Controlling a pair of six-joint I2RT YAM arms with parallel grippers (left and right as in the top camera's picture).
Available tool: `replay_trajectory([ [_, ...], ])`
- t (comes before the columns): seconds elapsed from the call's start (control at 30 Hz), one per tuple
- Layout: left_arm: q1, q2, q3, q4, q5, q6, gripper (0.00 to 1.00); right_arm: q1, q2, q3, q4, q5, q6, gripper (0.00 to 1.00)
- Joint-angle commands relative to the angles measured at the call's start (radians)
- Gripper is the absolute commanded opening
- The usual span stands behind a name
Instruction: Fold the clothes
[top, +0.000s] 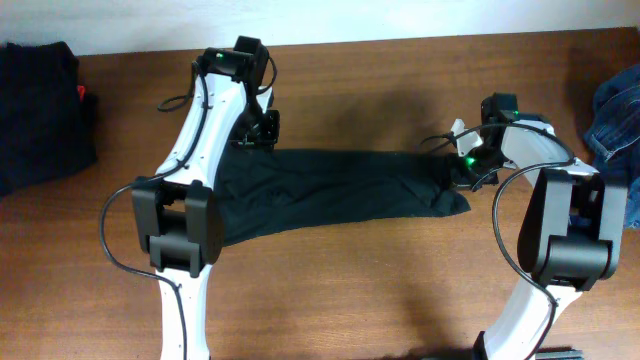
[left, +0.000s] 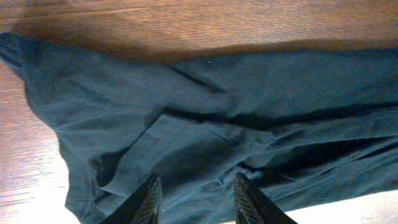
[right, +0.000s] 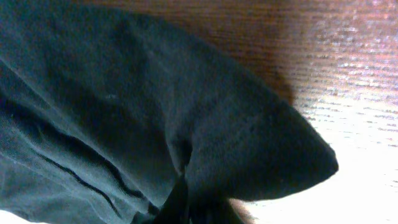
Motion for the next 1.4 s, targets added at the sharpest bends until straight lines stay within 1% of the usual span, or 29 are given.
replay_trajectory([
  [0.0,0.007,-0.007,-0.006,-0.002,0.005,0.034,0.37,0.007,0.009,-0.003,0.006,-0.027,0.0,0.04],
  [0.17,0.006,-0.033,-0.006,0.004,0.005,0.038,0.36,0.0,0.009,0.036,-0.001,-0.028,0.005,0.04],
  [0.4,0.009,-0.098,-0.006,0.007,0.005,0.037,0.37,-0.064,0.009,0.107,-0.043,-0.028,0.015,0.04],
  [0.67,0.032,-0.171,-0.006,0.007,0.005,0.036,0.37,-0.111,0.009,0.119,-0.046,-0.012,0.003,0.04],
  [0.93,0.076,-0.195,-0.006,0.0,0.008,-0.006,0.37,-0.184,0.009,0.156,-0.06,-0.011,0.0,0.04],
  [1.07,0.108,-0.196,-0.006,0.002,0.009,-0.021,0.37,-0.214,0.009,0.181,-0.073,0.07,0.0,0.04],
  [1.23,0.144,-0.195,-0.006,0.003,0.008,-0.028,0.37,-0.215,0.009,0.26,-0.121,0.081,-0.001,0.04],
  [1.37,0.179,-0.195,-0.006,0.003,0.008,-0.028,0.38,-0.203,0.009,0.36,-0.21,0.069,-0.001,0.04],
])
